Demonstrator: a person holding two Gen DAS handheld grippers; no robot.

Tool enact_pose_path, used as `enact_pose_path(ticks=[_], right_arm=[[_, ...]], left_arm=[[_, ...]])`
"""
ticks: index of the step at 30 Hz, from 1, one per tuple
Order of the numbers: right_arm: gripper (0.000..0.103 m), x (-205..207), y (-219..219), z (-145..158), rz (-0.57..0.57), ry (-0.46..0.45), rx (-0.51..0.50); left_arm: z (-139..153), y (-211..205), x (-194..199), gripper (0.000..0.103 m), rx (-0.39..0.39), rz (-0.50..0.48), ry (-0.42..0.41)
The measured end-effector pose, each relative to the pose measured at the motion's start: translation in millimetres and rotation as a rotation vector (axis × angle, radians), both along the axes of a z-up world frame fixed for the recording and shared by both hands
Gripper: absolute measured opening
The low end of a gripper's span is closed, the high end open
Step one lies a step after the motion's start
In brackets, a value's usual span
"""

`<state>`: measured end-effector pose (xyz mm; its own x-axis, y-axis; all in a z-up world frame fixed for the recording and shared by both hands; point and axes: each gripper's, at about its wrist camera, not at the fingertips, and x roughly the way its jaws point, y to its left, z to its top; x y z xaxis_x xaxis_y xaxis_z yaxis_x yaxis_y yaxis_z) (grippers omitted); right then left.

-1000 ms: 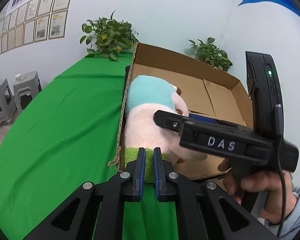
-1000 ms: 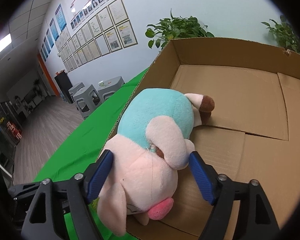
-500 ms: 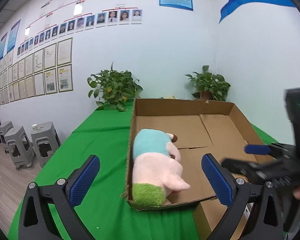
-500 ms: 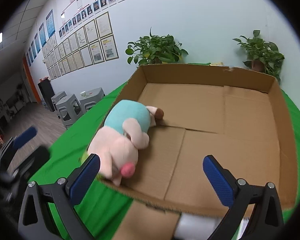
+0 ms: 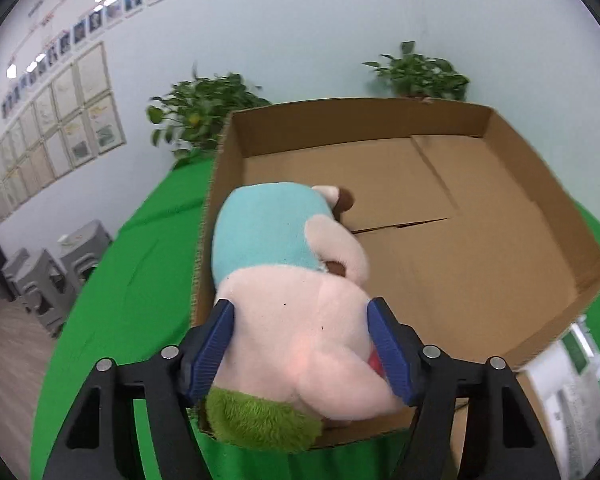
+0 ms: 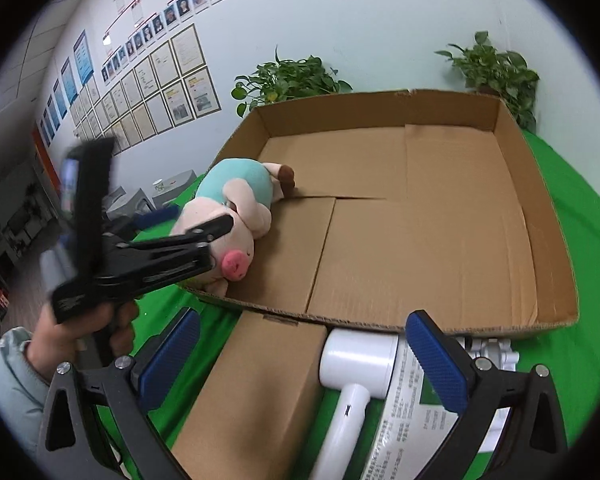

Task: Organize objects
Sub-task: 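Open the left gripper to release the plush pig inside the tray, then push the plush pig deeper into the tray corner with the left gripper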

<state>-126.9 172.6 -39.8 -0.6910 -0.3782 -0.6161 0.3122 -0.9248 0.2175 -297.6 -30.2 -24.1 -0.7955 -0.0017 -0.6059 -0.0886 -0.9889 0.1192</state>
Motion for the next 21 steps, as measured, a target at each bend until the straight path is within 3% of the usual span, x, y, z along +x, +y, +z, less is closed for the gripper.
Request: enact_pose_path(ticks=[6,11,13,15,19,21], right_arm=[[0.103,1.2,2.8,-9.1,0.001,-0.020,-0.029],[0.103,3.5,-0.8,-10.9,0.026,-0.019,-0.032],[0.103,4.5,-0.8,-11.4,0.027,-0.018,-0.028],[0.102,5.6,-1.3,-10.9,0.023,-0.016,-0.014],[0.103,8.5,-2.1,-9.4,0.001,-0.009,0.004],[0.102,10.0,-3.1,-8.0,-0.011,0.006,0.026]], left_arm=[[-9.7,-1.1,-9.7,0.044,0.067,0.075,-0.020],[-13.0,4.6,-8.6,0.043,0.079,0.135,0.008],[-14.5,3.3,-0.9,0.048,0.055,0.134,0.017],[-13.1,2.9,4.9,0.059,0.053,0.124,0.022],[-4.6,-7.8,17.4,0.066,0.102,0.111,0.032],[4.7,-13.0,29.3,0.078,0.122,0.099,0.051]])
